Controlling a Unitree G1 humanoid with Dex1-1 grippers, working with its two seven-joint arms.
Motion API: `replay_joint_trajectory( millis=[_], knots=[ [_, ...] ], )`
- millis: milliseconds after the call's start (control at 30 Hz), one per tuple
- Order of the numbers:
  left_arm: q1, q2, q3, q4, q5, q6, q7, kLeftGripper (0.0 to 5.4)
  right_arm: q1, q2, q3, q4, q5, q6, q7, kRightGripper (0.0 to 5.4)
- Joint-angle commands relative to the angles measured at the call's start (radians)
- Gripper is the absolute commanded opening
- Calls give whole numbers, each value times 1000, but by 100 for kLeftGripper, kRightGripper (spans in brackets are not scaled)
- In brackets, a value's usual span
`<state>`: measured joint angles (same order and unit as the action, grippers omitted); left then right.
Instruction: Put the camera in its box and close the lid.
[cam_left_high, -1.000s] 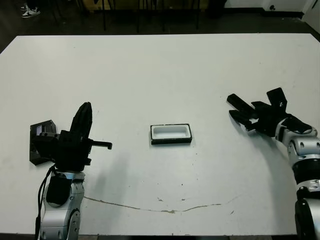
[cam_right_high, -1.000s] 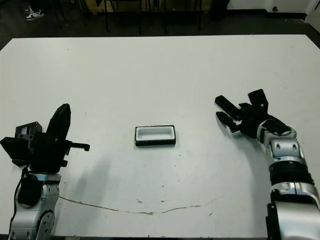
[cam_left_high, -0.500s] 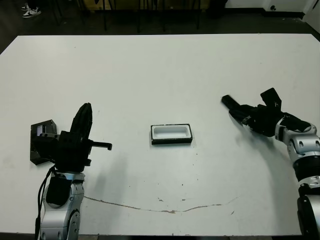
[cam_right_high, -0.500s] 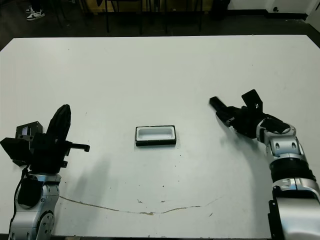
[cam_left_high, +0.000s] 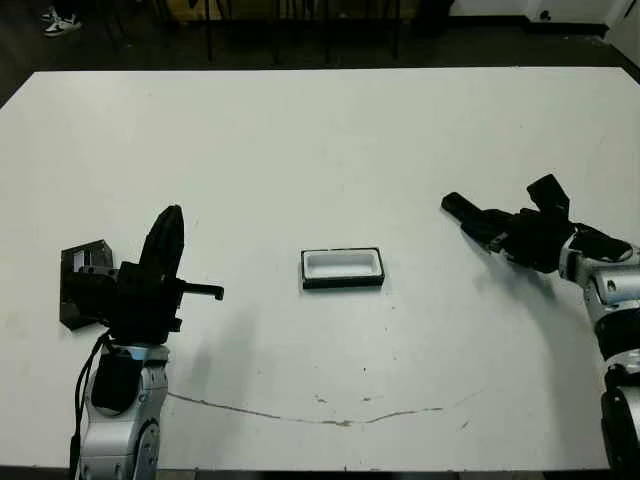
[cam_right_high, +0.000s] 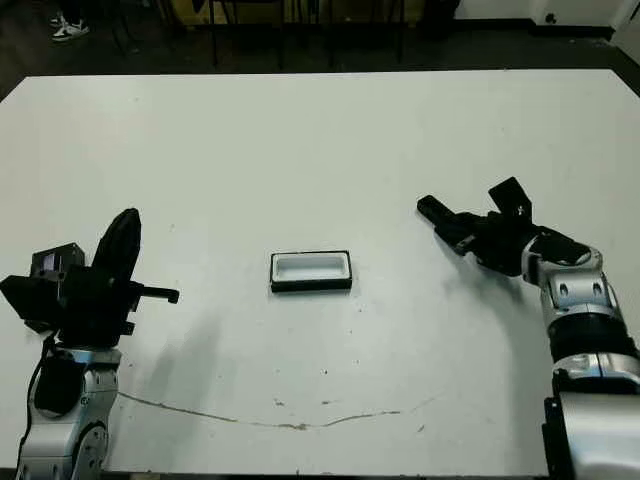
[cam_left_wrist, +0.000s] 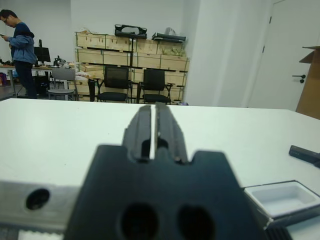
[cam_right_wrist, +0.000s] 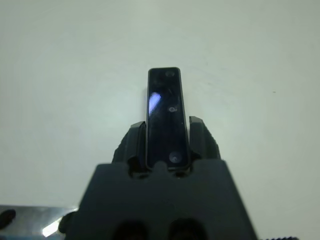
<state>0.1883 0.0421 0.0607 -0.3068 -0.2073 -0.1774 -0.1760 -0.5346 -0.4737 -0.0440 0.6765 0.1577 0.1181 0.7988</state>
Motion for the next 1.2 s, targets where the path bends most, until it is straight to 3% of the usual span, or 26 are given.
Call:
replay_joint_trajectory(
  millis=[33,167,267,467,567,667,767,967,1200],
  knots=[
    [15,10,5,-1,-8,16,-4,0,29,15,-18,-160,44,23,2,79],
    [19,9,3,-6,-4,20,-1,0,31,14,-6,-394,122,94,60,79],
    [21,6,-3,-8,6,18,4,0,9,-7,27,-536,174,200,106,79],
    [22,-1,-15,-5,9,14,7,0,-68,-82,160,-715,136,347,180,79],
    [23,-2,-17,-5,12,15,11,0,-102,-93,231,-714,110,320,245,79],
    [23,-1,-17,-5,12,14,13,0,-168,-119,332,-709,79,407,322,79],
    [24,-3,-19,-11,10,23,17,0,-213,-137,414,-697,11,409,366,78],
    [14,-3,-23,-2,8,23,15,0,-253,-121,481,-656,-53,378,418,78],
    [9,-7,-29,-8,10,39,24,0,-277,-93,518,-598,-69,370,475,78]
  ],
)
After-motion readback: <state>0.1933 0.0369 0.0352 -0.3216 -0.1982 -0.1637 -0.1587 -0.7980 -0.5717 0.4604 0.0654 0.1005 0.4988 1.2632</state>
